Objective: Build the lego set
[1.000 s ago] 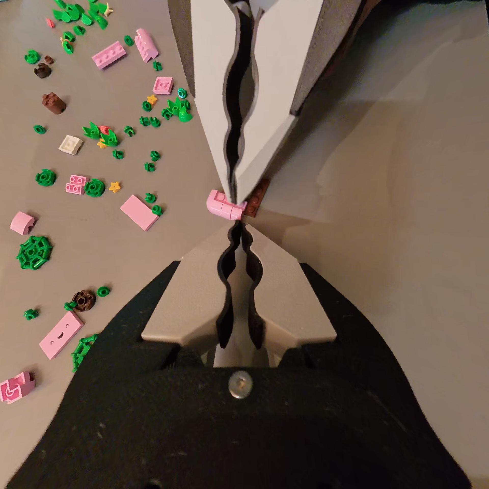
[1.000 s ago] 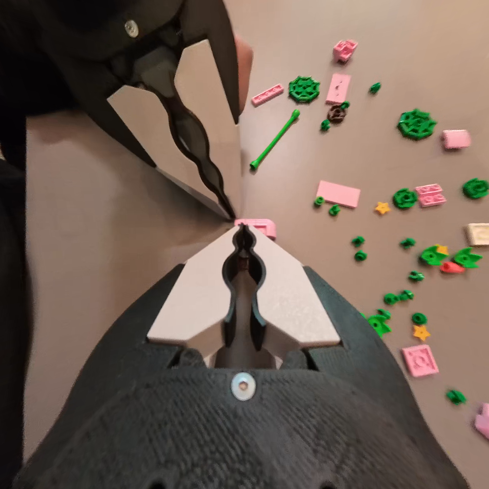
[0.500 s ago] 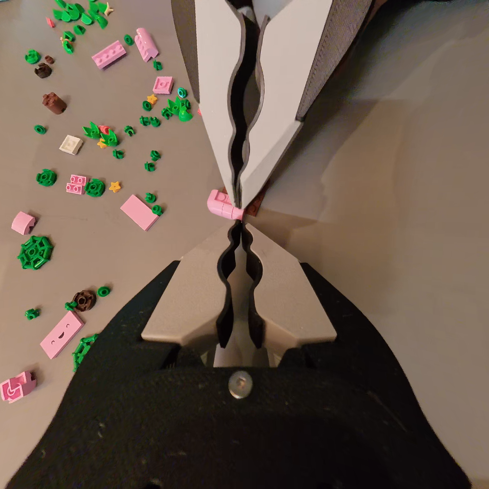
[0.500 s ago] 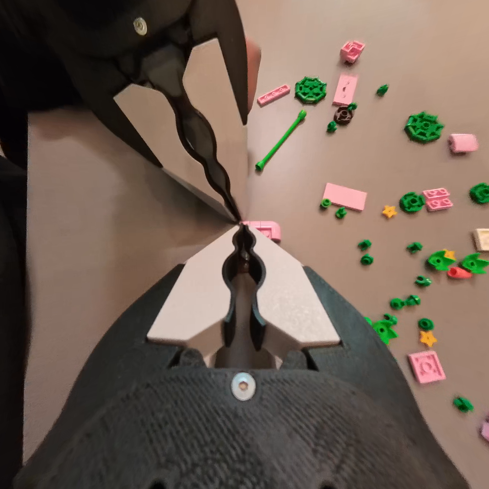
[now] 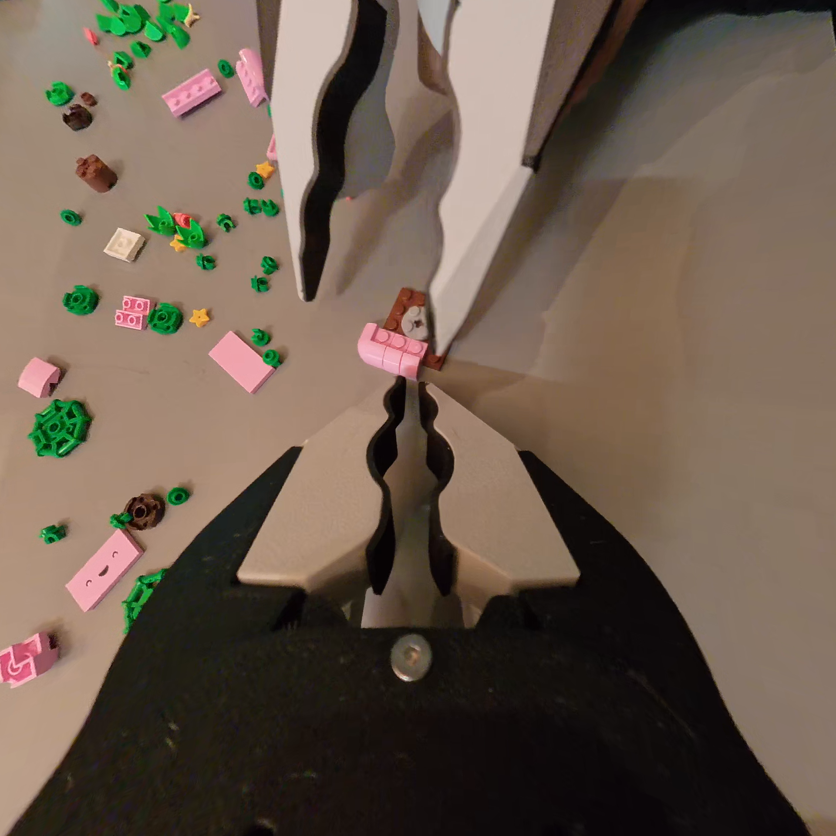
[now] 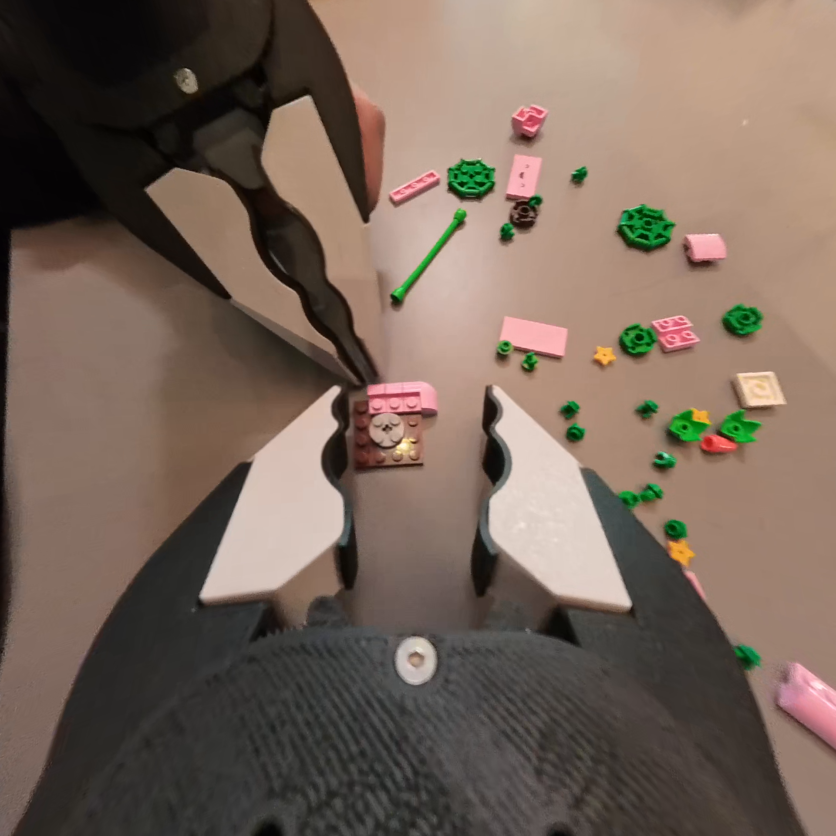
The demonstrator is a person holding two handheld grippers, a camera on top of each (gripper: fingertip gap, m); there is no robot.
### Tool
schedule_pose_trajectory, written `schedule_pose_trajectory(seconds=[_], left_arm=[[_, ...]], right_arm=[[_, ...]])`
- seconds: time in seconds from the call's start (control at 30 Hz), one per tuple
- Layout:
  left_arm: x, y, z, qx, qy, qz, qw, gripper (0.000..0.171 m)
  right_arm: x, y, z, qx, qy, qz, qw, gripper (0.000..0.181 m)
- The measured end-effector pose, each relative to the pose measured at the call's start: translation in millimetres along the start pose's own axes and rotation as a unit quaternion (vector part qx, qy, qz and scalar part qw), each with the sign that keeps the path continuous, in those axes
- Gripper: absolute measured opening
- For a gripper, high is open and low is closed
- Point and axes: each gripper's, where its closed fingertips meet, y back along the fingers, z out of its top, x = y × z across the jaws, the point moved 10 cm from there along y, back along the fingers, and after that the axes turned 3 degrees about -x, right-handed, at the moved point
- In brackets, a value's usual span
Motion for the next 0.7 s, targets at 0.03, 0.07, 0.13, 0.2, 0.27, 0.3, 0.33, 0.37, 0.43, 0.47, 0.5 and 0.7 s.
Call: schedule_pose_trajectory(seconds=[0.03, 0.07, 0.13, 0.2, 0.27, 0.3, 0.33, 0.37, 0.43, 0.47, 0.5, 0.7], left_arm=[[0.2, 0.1, 0.0, 0.0, 0.001, 0.0, 1.0, 0.001], [0.3, 0.1, 0.0, 0.0, 0.001, 0.0, 1.0, 0.001], [0.6, 0.1, 0.0, 0.0, 0.003, 0.001, 1.0, 0.002], [1.0, 0.2, 0.0, 0.0, 0.005, 0.001, 1.0, 0.003], [1.3, 0.3, 0.0, -0.001, 0.007, 0.0, 1.0, 0.003], [1.5, 0.3, 0.0, -0.001, 0.007, 0.0, 1.0, 0.003], [1.6, 0.2, 0.0, 0.0, 0.008, 0.0, 1.0, 0.001], [1.7, 0.1, -0.1, 0.0, 0.008, 0.0, 1.0, 0.001], [1.7, 0.1, 0.0, 0.0, 0.008, -0.001, 1.0, 0.001], [1.5, 0.0, 0.0, 0.0, 0.008, -0.001, 1.0, 0.001], [1.6, 0.0, 0.0, 0.0, 0.008, -0.001, 1.0, 0.001], [1.0, 0.0, -0.1, 0.001, 0.005, -0.001, 1.0, 0.0]], right_arm=[[1.4, -1.9, -0.3, 0.001, -0.002, 0.008, 1.0, 0.059], [2.5, -4.2, -1.1, 0.005, -0.001, 0.013, 1.0, 0.057], [4.0, -9.3, -3.4, 0.019, 0.007, 0.012, 1.0, 0.052], [5.8, -13.0, -4.7, 0.027, 0.017, 0.008, 0.999, 0.045], [8.2, -14.8, -3.9, 0.027, 0.024, 0.007, 0.999, 0.039], [9.3, -15.5, -3.4, 0.027, 0.028, 0.006, 0.999, 0.034], [10.4, -15.7, -3.0, 0.027, 0.03, 0.007, 0.999, 0.031], [11.0, -15.9, -2.8, 0.027, 0.034, 0.006, 0.999, 0.031], [11.5, -15.7, -2.6, 0.029, 0.037, 0.005, 0.999, 0.03], [11.8, -15.4, -2.5, 0.031, 0.039, 0.007, 0.999, 0.03], [12.5, -15.1, -2.4, 0.034, 0.043, 0.005, 0.998, 0.03], [14.2, -14.7, -2.4, 0.036, 0.057, 0.0, 0.998, 0.029]])
